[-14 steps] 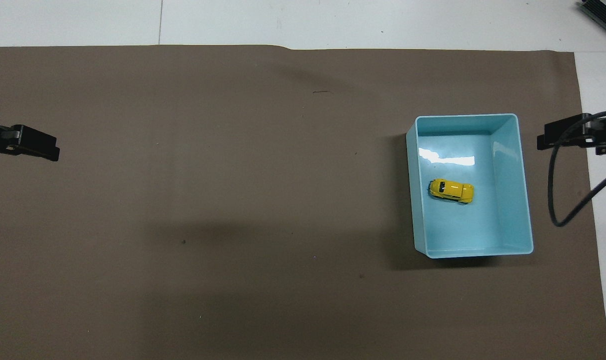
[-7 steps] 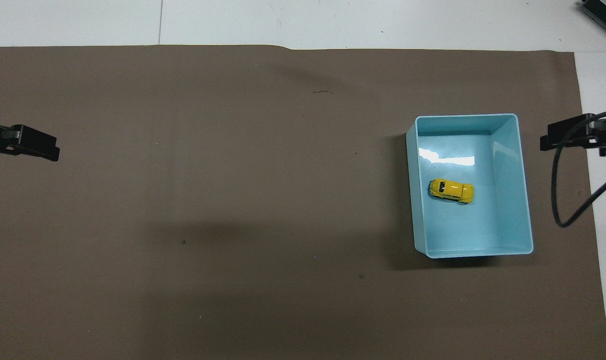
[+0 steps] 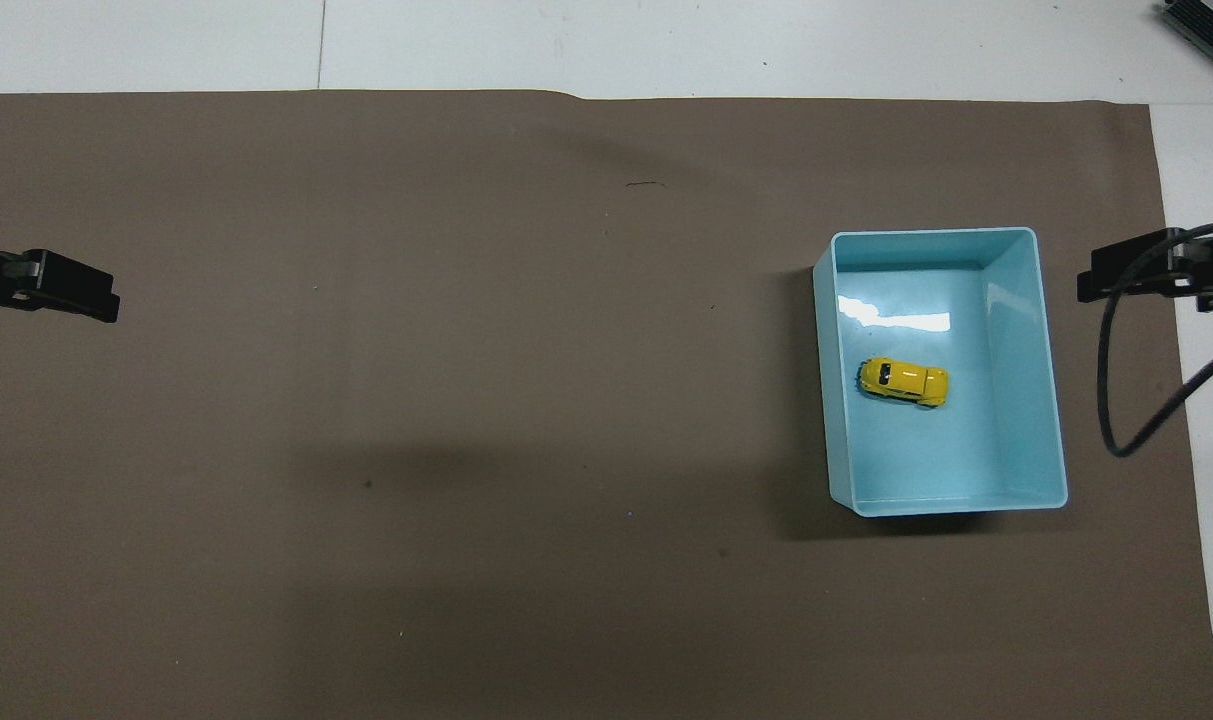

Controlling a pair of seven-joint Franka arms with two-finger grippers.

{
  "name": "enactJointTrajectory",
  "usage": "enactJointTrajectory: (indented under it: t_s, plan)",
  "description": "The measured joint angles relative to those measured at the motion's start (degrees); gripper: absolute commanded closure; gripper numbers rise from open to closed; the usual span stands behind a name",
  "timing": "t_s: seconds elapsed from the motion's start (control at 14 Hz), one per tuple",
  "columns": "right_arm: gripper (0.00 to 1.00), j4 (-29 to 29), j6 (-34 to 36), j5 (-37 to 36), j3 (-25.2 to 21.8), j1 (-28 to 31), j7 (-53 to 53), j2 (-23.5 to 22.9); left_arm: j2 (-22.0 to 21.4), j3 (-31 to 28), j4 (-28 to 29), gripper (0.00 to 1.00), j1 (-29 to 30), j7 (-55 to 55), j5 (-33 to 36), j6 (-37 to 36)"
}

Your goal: Wind up and store yellow beetle car

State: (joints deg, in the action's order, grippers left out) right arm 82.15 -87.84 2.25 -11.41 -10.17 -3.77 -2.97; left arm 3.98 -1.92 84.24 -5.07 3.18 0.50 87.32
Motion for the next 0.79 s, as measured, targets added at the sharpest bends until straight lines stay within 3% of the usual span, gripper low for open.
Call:
enactJointTrajectory:
  t_s: [0.79]
  plan:
    - [0.00, -0.6, 0.0, -0.4, -0.4, 0.1, 4.7, 0.3, -0.2, 0.0, 0.0, 0.00, 0.1, 0.0, 0.0, -1.2]
